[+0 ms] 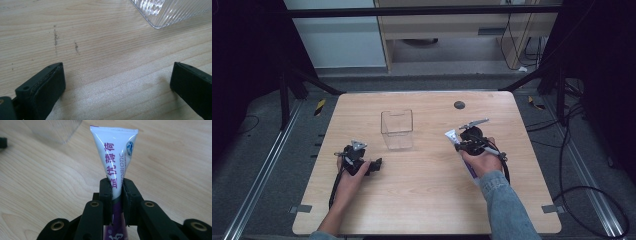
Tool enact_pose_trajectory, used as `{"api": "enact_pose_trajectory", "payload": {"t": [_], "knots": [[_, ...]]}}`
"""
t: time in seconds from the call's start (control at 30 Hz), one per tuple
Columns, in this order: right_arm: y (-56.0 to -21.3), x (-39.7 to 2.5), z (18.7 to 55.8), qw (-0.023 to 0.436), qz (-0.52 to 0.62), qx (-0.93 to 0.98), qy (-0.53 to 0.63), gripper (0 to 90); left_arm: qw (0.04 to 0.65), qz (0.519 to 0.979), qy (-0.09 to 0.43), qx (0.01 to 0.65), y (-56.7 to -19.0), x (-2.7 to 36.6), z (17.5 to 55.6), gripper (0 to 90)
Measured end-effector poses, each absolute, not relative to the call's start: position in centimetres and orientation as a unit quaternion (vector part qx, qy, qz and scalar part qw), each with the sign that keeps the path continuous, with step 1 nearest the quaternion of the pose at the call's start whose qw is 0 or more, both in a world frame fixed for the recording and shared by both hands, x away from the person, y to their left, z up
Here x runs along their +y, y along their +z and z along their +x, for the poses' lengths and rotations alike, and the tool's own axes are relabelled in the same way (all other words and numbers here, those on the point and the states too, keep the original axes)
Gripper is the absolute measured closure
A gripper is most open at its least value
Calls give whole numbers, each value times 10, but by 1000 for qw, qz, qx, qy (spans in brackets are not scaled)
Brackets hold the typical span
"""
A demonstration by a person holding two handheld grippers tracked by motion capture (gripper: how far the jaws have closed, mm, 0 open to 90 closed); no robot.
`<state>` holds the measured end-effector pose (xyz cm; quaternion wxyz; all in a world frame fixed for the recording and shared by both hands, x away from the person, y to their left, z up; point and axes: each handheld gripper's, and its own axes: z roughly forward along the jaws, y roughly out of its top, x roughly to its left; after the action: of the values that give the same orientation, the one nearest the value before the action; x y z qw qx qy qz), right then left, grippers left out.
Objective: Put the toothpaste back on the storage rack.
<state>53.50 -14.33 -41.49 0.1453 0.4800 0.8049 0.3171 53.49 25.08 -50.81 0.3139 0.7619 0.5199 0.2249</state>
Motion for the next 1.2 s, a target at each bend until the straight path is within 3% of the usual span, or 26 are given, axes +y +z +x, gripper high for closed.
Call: {"api": "enact_pose_trajectory", "payload": {"t": [0.33, 0.73, 1.2], "knots": [[-384, -134, 534, 174, 462, 783, 378, 796, 314, 761, 225, 520, -508, 251, 535, 0], [-345, -94, 545, 205, 441, 739, 467, 796, 314, 762, 225, 520, -508, 251, 535, 0], [-326, -56, 568, 219, 421, 720, 507, 796, 315, 761, 225, 521, -508, 251, 535, 0]]}}
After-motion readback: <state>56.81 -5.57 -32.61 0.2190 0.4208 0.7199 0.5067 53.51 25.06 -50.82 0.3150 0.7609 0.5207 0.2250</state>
